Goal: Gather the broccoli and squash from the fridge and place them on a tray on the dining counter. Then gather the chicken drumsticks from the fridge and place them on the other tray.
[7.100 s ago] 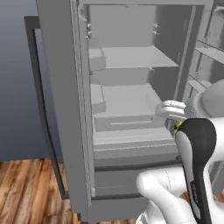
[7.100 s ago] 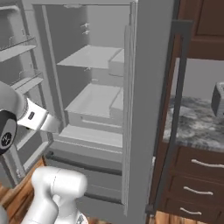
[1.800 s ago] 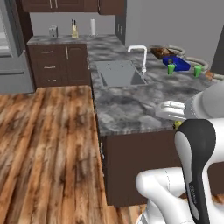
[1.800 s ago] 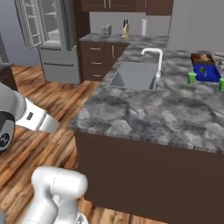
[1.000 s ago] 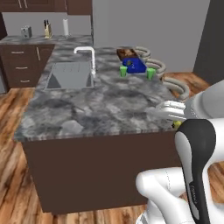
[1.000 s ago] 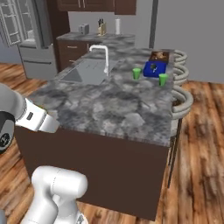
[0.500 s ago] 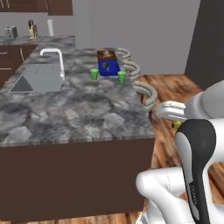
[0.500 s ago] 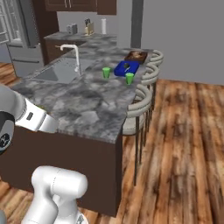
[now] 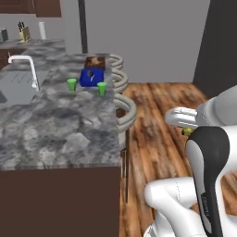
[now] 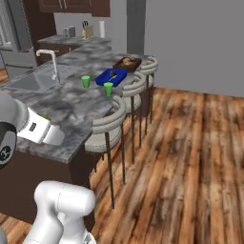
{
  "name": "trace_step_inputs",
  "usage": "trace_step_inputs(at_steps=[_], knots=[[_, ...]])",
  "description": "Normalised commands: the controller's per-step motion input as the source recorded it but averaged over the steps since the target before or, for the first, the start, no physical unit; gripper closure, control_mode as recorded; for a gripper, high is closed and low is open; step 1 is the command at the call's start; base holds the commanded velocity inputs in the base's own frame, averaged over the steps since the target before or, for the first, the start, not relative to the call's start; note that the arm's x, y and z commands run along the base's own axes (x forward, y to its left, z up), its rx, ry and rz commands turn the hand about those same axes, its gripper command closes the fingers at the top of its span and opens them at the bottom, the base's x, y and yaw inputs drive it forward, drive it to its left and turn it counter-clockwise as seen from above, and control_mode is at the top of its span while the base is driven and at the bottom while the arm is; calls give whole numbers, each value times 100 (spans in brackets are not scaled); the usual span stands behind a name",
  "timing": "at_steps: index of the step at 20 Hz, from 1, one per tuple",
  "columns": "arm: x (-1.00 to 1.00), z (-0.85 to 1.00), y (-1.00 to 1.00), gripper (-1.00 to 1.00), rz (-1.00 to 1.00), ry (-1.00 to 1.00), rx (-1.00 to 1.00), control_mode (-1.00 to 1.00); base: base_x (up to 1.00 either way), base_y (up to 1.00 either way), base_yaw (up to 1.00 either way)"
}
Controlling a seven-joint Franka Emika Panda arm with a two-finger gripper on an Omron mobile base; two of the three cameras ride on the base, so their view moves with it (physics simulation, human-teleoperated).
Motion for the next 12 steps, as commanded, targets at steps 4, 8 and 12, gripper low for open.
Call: trace_step_inputs(at_steps=[4,8,12], knots=[[0,0,0,100,0,0,0,100,71,-82,17],[0,0,0,100,0,0,0,100,79,-72,20],[0,0,0,100,0,0,0,100,79,-67,22]])
